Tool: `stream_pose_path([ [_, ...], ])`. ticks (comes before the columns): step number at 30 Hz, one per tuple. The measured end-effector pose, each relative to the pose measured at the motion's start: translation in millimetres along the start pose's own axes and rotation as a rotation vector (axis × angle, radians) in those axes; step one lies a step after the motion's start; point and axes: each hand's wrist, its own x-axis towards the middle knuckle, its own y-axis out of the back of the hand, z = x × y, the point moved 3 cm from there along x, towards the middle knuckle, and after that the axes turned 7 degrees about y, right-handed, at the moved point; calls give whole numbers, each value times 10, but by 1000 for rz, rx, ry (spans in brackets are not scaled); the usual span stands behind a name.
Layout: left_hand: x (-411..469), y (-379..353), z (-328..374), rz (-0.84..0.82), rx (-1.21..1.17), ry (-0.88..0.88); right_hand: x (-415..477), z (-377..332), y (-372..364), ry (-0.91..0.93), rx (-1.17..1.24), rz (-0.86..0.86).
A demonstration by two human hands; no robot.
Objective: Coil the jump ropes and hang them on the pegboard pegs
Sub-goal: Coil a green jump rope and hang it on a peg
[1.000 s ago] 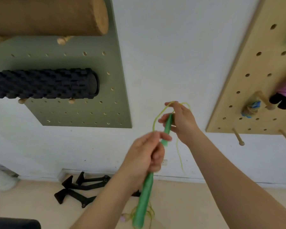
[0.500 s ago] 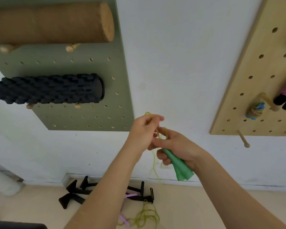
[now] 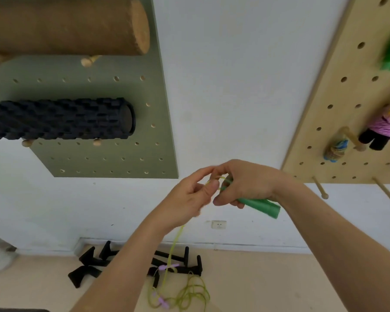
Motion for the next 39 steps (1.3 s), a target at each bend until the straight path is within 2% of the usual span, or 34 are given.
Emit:
stream_pose_path([
  [3, 33, 66, 11, 261, 25, -41, -73, 64, 64, -33, 10, 42],
  [6, 56, 78, 80, 346, -33, -95, -206, 108, 103, -80, -140, 86],
  [10, 149, -56, 283, 188, -30, -76, -412, 160, 143, -33, -685, 322],
  [12, 183, -227, 412, 73, 1, -71, -540, 194, 160, -9, -782, 378],
  [14, 211, -433, 540, 45, 97, -123, -678, 228, 226, 2, -830, 420],
  [18, 310, -724, 773, 151, -3, -210, -973, 332, 413, 2, -810, 558],
  [21, 381, -1003, 907, 50, -35, -218, -1234, 498, 578, -77, -822, 630],
  [23, 416, -1242, 1001, 8, 9, -238, -1396, 649, 660, -100, -814, 619],
  [25, 499, -1473, 1069, 50, 24, -242, -1558, 804, 732, -98, -801, 642],
  [28, 649, -1755, 1168, 103, -48, -191, -1848, 1017, 852, -31, -954, 820],
  [30, 725, -1930, 1261, 79, -91, -164, -2026, 1169, 930, -12, -1003, 892],
  [32, 781, -2142, 1352, 35, -59, -150, -2178, 1346, 1008, -11, -1013, 887],
  [35, 816, -2470, 1484, 2, 11, -171, -2442, 1547, 1187, -61, -932, 863],
  [38, 836, -2779, 1559, -39, 77, -186, -2739, 1697, 1425, -130, -647, 854],
  [39, 850, -2878, 1588, -40, 123, -207, -2830, 1739, 1484, -152, -618, 845],
])
